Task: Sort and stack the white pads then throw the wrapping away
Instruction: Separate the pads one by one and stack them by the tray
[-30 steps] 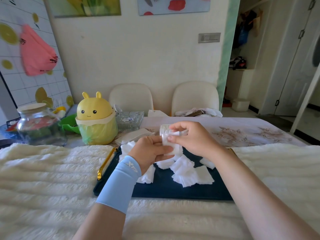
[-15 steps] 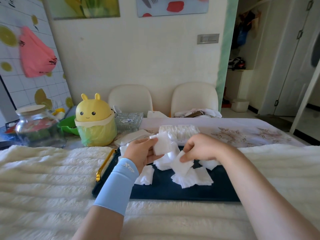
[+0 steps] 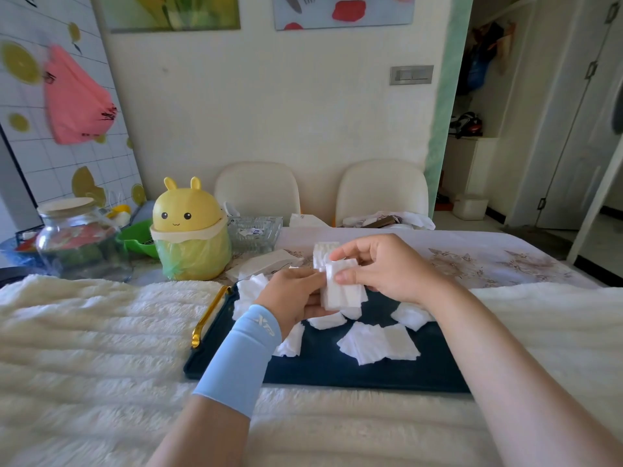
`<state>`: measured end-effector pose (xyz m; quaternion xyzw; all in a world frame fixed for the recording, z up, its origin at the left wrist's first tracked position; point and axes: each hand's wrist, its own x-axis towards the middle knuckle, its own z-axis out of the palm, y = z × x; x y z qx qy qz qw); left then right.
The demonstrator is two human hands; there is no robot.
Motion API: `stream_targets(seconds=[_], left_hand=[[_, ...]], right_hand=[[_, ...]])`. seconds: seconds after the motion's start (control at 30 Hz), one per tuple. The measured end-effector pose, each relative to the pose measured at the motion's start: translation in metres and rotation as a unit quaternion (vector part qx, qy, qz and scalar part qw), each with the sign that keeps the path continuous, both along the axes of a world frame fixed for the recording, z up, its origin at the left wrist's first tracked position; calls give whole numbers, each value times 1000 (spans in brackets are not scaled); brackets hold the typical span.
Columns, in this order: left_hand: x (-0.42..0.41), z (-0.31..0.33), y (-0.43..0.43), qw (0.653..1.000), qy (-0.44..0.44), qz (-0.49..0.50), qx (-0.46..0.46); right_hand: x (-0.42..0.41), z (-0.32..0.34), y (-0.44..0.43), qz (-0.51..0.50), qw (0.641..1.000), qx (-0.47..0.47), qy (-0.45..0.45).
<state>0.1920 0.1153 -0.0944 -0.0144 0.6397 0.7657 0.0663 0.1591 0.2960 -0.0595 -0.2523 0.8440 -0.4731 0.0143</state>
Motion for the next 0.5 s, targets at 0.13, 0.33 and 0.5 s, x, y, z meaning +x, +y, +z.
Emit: stream_targets(seconds=[0.13,0.33,0.5], left_hand=[[1,2,-1,999,-4,-25,29],[4,2,-2,998,20,-65,-7],[4,0,-6,997,38,-72,-15]], right_hand=[[-1,-2,-5,-32,999,-9,43],[-2,-4,-7,-76,996,-7,41],[0,-6,-1,-51,995,-50,-76]])
